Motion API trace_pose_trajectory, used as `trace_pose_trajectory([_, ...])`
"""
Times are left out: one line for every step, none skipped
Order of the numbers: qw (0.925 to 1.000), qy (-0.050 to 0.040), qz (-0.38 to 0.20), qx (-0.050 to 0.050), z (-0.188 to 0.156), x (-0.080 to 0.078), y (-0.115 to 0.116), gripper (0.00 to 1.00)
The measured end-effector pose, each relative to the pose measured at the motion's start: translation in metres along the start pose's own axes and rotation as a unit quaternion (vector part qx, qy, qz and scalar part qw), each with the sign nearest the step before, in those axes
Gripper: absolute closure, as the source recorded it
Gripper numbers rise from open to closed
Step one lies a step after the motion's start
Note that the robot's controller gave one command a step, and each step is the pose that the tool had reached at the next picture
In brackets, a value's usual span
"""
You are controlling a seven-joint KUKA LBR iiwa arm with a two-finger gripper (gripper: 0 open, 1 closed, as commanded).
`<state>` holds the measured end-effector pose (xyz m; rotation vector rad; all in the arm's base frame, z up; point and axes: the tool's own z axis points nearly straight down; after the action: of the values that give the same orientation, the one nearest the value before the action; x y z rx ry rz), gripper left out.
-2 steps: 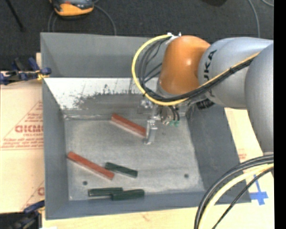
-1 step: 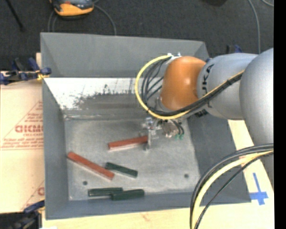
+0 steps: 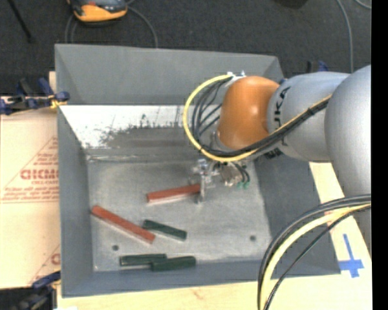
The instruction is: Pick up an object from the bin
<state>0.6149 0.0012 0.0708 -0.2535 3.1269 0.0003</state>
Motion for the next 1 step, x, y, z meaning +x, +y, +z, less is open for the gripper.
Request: trace_pose_trajectory([0.9999,0.0042,-0.014,0.000,-0.0421,-0.0136,0.0007,1.00])
